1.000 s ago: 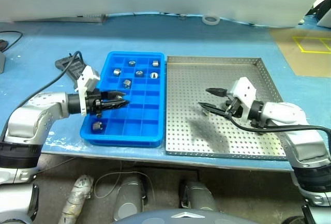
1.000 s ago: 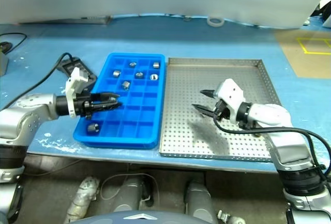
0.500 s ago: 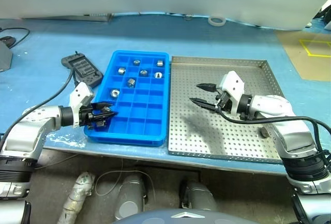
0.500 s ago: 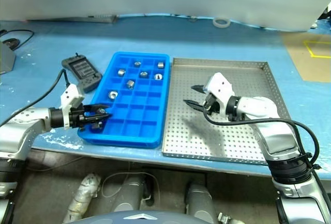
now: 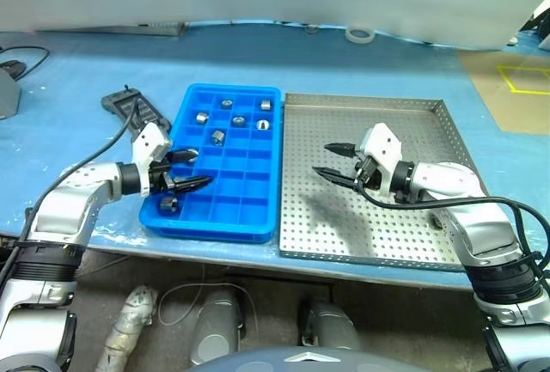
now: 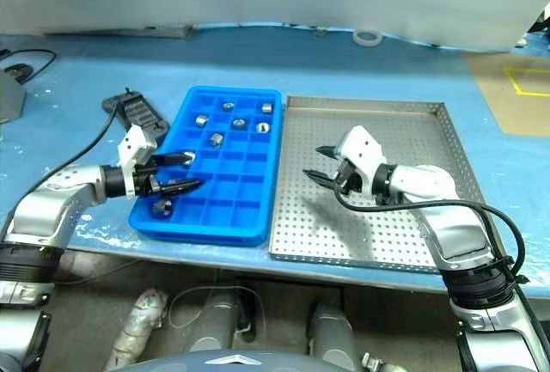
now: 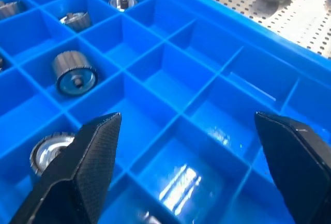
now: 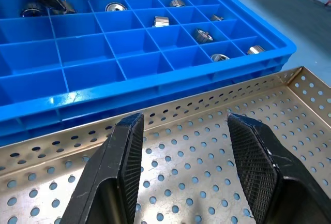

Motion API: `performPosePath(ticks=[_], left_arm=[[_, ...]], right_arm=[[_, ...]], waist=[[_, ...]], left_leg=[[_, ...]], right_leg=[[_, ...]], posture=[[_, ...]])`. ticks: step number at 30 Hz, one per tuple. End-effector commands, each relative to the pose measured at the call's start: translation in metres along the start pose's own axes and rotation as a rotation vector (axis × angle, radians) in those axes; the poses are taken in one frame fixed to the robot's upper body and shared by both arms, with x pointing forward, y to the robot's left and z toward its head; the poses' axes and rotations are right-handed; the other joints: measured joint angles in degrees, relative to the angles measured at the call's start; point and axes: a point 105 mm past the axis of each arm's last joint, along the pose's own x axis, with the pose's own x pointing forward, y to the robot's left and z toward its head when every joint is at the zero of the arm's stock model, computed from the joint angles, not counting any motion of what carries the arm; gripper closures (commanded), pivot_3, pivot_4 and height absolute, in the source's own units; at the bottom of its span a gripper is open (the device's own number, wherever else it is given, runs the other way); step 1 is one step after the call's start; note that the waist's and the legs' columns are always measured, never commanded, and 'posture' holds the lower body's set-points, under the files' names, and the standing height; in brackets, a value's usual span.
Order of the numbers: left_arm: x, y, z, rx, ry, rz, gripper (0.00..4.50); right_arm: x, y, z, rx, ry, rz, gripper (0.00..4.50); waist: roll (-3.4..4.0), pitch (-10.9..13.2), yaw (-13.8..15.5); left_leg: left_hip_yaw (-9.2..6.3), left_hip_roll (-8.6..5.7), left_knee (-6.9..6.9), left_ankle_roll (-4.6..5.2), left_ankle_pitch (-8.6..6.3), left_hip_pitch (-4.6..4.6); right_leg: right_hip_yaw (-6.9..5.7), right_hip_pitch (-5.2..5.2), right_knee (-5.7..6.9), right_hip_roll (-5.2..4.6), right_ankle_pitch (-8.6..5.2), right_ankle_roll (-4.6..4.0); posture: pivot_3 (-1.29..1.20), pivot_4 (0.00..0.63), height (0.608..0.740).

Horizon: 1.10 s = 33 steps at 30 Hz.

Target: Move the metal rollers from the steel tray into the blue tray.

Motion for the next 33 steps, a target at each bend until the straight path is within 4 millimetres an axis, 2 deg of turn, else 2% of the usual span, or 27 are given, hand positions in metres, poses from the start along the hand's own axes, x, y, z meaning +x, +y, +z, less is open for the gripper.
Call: performPosePath(ticks=[1, 5, 7, 9, 10, 13, 17, 21, 25, 28, 33], left_arm=[[-0.003, 0.004, 0.019, 0.001, -0.059, 0.006, 0.14], [-0.018, 0.028, 0.048, -0.025, -0.154, 0.089, 0.14], [-0.038, 0.053, 0.056, 0.0, -0.139, 0.187, 0.14], [-0.056, 0.071, 0.057, 0.049, -0.099, 0.26, 0.14], [-0.069, 0.077, 0.049, 0.135, -0.01, 0.293, 0.14], [-0.101, 0.087, 0.039, 0.282, 0.148, 0.335, 0.14], [-0.119, 0.094, 0.049, 0.327, 0.127, 0.374, 0.14], [-0.111, 0.075, 0.036, 0.349, 0.137, 0.275, 0.14], [-0.076, 0.042, 0.029, 0.309, 0.065, 0.149, 0.14], [-0.058, 0.025, 0.036, 0.284, 0.004, 0.082, 0.14], [-0.022, 0.012, 0.07, 0.217, -0.201, 0.046, 0.14]], right_arm=[[-0.003, -0.001, 0.008, -0.033, -0.029, -0.015, 1.81], [-0.005, -0.001, 0.008, -0.032, -0.027, -0.025, 1.81], [-0.005, 0.0, 0.009, -0.031, -0.029, -0.025, 1.81], [-0.004, 0.002, 0.009, -0.032, -0.03, -0.021, 1.81], [-0.002, 0.006, 0.007, -0.042, -0.021, -0.002, 1.81], [0.005, 0.017, -0.001, -0.063, 0.001, 0.039, 1.81], [0.011, 0.02, -0.004, -0.052, -0.002, 0.055, 1.81], [0.013, 0.028, -0.019, -0.08, 0.048, 0.099, 1.81], [0.01, 0.02, -0.028, -0.074, 0.059, 0.062, 1.81], [0.006, 0.002, -0.029, -0.081, 0.053, -0.031, 1.81], [-0.018, -0.057, -0.041, -0.048, 0.084, -0.33, 1.81]], waist=[[0.0, 0.0, 0.0], [0.0, 0.0, 0.0], [0.0, 0.0, 0.0], [-0.01, 0.0, -0.1], [-0.03, 0.0, -0.4], [-0.05, 0.0, -1.0], [-0.05, 0.0, -0.4], [-0.07, 0.0, 0.2], [-0.09, 0.0, 0.9], [-0.17, 0.0, 1.3], [-0.17, 0.0, 1.5]], left_leg=[[0.0, 0.0, 0.0, 0.0, 0.0, 0.0], [0.0, 0.02, 0.01, -0.01, 0.01, -0.01], [0.0, 0.02, 0.02, -0.01, 0.01, 0.01], [-0.01, 0.02, 0.03, -0.02, 0.02, 0.01], [0.0, 0.02, 0.02, -0.01, 0.01, 0.01], [0.0, 0.02, -0.02, 0.02, -0.04, -0.03], [-0.01, 0.02, -0.04, 0.0, -0.06, -0.1], [0.0, 0.02, -0.02, -0.04, -0.05, -0.05], [0.02, 0.02, -0.02, -0.05, -0.05, -0.01], [0.02, 0.03, 0.0, -0.11, -0.01, 0.0], [0.01, 0.04, 0.04, -0.22, 0.07, 0.09]], right_leg=[[0.0, 0.0, 0.0, 0.0, 0.0, 0.0], [-0.01, -0.02, 0.04, 0.02, 0.0, 0.0], [-0.01, 0.0, 0.04, 0.02, 0.0, 0.0], [-0.01, -0.01, 0.05, 0.02, 0.0, 0.0], [0.01, -0.01, 0.03, 0.02, 0.0, 0.0], [0.04, -0.03, -0.07, 0.03, -0.04, 0.07], [-0.01, -0.1, -0.03, 0.02, -0.06, 0.1], [-0.03, -0.05, 0.01, 0.0, -0.06, 0.09], [-0.02, 0.0, 0.01, -0.03, -0.06, 0.09], [-0.02, -0.03, 0.11, -0.02, -0.05, 0.09], [-0.02, 0.03, 0.22, -0.02, -0.05, 0.08]], posture=[[-0.03, 0.15, 0.74], [-0.05, 0.15, 0.74], [-0.05, 0.15, 0.74], [-0.05, 0.15, 0.74], [-0.05, 0.15, 0.74], [-0.03, 0.15, 0.74], [-0.01, 0.15, 0.74], [0.0, 0.15, 0.74], [0.0, 0.15, 0.74], [0.0, 0.15, 0.74], [-0.03, 0.15, 0.74]])
